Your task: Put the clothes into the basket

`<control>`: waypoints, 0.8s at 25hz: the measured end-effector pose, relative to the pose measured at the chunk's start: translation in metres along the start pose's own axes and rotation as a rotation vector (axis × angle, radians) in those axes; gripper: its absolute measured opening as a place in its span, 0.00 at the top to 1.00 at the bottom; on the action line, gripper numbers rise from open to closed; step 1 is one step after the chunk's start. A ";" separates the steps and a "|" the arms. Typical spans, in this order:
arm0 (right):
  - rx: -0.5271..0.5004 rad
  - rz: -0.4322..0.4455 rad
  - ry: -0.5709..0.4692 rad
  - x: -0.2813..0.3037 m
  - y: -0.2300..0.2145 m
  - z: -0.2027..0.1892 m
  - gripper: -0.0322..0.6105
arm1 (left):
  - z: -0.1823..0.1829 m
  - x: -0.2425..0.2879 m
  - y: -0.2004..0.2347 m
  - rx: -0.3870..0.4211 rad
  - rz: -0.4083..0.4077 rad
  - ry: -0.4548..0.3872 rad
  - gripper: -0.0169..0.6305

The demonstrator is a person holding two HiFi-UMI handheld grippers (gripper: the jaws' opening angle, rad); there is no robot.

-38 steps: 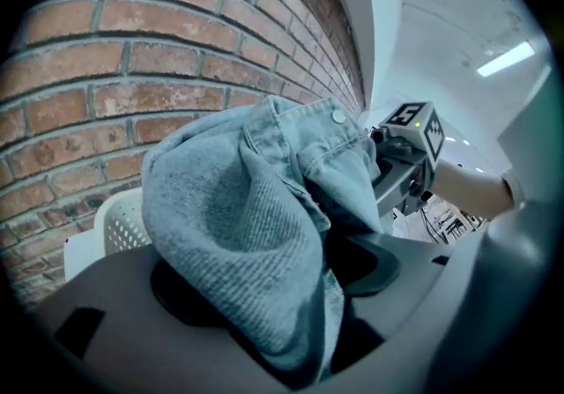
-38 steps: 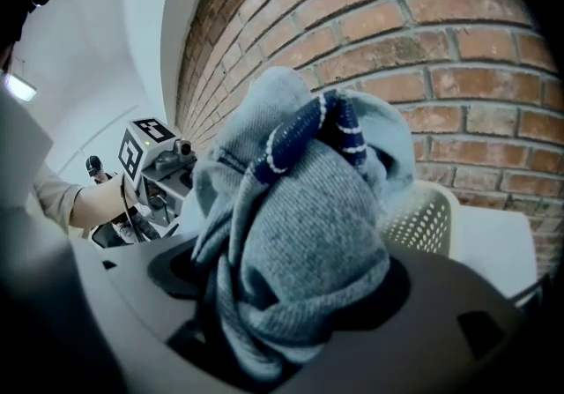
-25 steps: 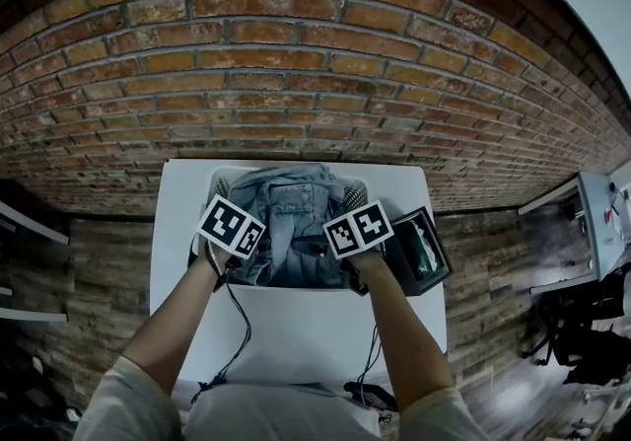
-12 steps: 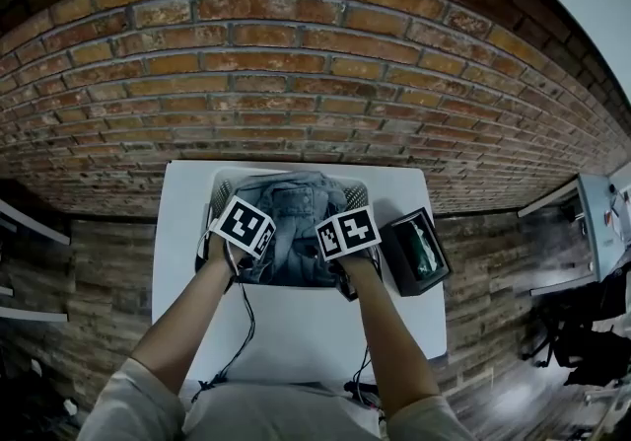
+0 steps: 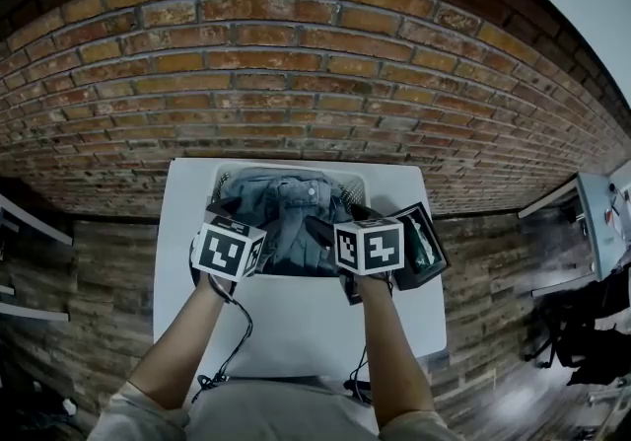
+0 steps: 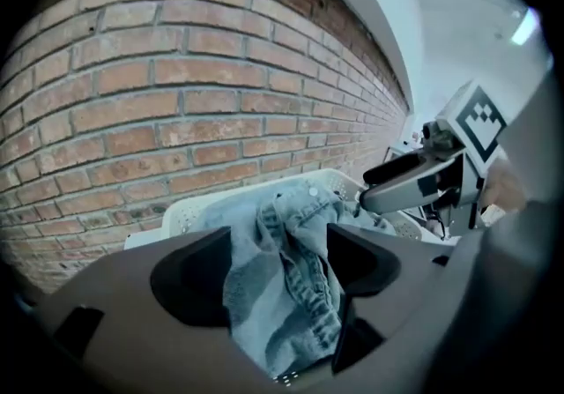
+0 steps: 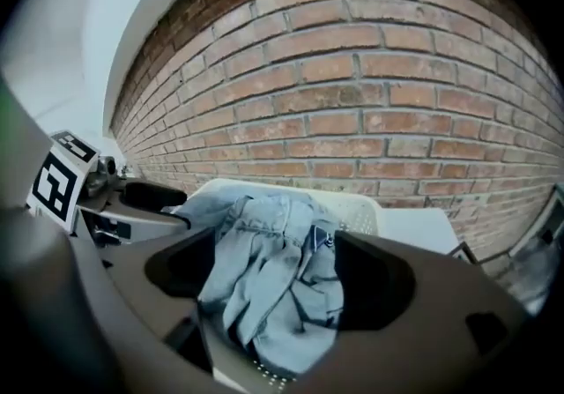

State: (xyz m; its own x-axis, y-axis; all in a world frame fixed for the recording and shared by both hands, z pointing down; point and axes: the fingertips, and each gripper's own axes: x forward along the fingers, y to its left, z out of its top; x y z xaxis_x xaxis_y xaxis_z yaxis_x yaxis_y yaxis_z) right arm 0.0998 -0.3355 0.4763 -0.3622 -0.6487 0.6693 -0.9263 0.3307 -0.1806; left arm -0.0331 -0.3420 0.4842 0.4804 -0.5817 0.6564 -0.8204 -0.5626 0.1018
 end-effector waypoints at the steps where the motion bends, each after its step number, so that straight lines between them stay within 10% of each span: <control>1: -0.001 0.001 -0.027 -0.003 0.002 0.004 0.29 | 0.006 -0.005 -0.002 0.007 0.006 -0.037 0.45; 9: -0.027 0.008 -0.202 -0.031 0.023 0.015 0.36 | 0.036 -0.046 -0.017 -0.013 0.008 -0.257 0.60; 20: -0.113 -0.077 -0.485 -0.100 0.044 0.036 0.94 | 0.048 -0.096 -0.059 0.060 -0.001 -0.448 0.96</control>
State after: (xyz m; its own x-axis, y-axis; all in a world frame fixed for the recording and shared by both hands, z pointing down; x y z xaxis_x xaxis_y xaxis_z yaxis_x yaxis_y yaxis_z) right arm 0.0919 -0.2809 0.3755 -0.3248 -0.9091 0.2608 -0.9448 0.3243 -0.0465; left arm -0.0160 -0.2815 0.3791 0.5788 -0.7706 0.2668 -0.8068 -0.5887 0.0500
